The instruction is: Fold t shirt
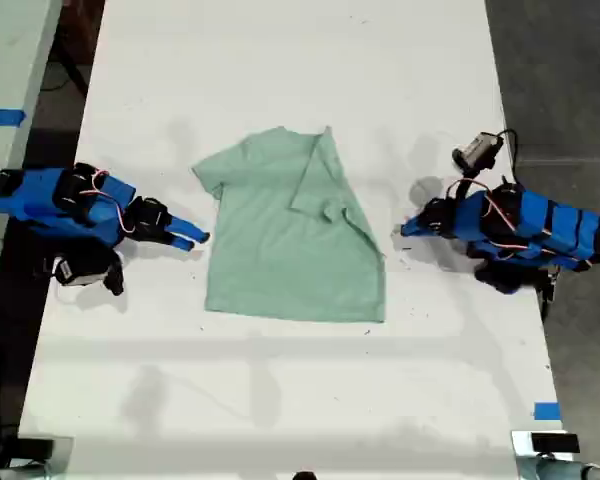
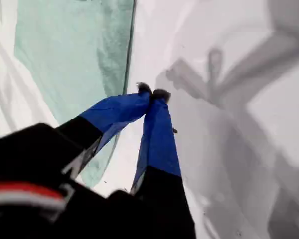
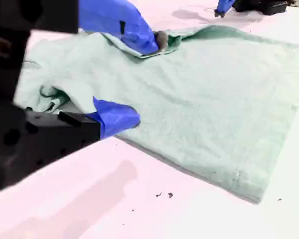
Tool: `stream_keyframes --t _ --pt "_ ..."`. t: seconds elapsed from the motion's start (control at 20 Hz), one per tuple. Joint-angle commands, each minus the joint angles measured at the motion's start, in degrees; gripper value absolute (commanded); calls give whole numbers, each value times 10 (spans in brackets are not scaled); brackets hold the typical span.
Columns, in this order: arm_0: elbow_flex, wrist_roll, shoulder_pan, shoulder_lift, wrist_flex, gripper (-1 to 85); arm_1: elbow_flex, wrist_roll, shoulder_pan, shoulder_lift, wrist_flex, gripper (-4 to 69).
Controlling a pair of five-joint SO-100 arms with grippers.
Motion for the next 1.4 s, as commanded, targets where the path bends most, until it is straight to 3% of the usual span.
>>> stream_keyframes --t 0.0,0.4,0.5,0.65,0.9,1.05,1.35 --pt "-2 24 -164 10 -18 -2 28 -16 -9 7 -25 10" --pt "-10 -7 -171 -8 -15 -2 28 -15 -10 7 -25 10" --pt "-120 54 -232 -196 -12 26 28 -16 -7 7 -25 10" --pt "-346 228 -359 -621 -20 110 28 -16 -8 7 -25 10" --pt "-439 392 -559 -744 -42 120 29 -17 -7 7 -26 10" --pt "-473 413 -570 -814 -65 129 29 -18 -9 7 -27 10" --pt "-537 399 -518 -885 -82 154 29 -18 -9 7 -27 10"
